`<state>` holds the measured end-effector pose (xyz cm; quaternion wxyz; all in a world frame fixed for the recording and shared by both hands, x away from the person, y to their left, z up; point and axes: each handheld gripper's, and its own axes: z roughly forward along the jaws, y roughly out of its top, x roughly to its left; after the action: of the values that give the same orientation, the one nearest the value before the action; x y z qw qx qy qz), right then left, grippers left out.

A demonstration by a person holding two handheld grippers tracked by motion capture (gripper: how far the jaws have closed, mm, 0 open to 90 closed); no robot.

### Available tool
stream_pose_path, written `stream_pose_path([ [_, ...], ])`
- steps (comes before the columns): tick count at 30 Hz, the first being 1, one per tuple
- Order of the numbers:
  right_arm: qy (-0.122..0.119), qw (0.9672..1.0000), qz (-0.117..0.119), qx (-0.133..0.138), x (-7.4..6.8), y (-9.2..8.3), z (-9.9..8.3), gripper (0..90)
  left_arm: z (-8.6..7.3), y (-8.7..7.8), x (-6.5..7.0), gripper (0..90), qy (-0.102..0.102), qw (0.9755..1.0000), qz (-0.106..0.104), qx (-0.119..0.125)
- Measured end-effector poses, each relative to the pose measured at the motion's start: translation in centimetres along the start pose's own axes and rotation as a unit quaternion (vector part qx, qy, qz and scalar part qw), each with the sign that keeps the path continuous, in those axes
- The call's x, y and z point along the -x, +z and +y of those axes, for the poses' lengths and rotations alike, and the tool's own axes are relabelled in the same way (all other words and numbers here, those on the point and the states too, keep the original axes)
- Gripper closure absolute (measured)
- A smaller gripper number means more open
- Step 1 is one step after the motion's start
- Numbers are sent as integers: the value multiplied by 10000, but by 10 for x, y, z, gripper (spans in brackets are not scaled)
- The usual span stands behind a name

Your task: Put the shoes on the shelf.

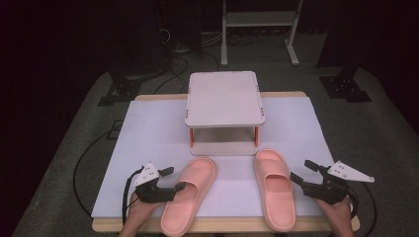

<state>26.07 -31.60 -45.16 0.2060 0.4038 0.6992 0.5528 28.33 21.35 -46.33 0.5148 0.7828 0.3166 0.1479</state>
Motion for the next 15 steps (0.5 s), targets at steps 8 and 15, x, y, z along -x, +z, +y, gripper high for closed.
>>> stream_pose_path([
  [8,-156,9996,193,-112,-16,2,-6,202,0,1,2,383,-4,9999,10,-111],
  [15,-248,9982,6,-547,-19,18,-13,267,0,2,3,462,-29,9999,47,-164],
])
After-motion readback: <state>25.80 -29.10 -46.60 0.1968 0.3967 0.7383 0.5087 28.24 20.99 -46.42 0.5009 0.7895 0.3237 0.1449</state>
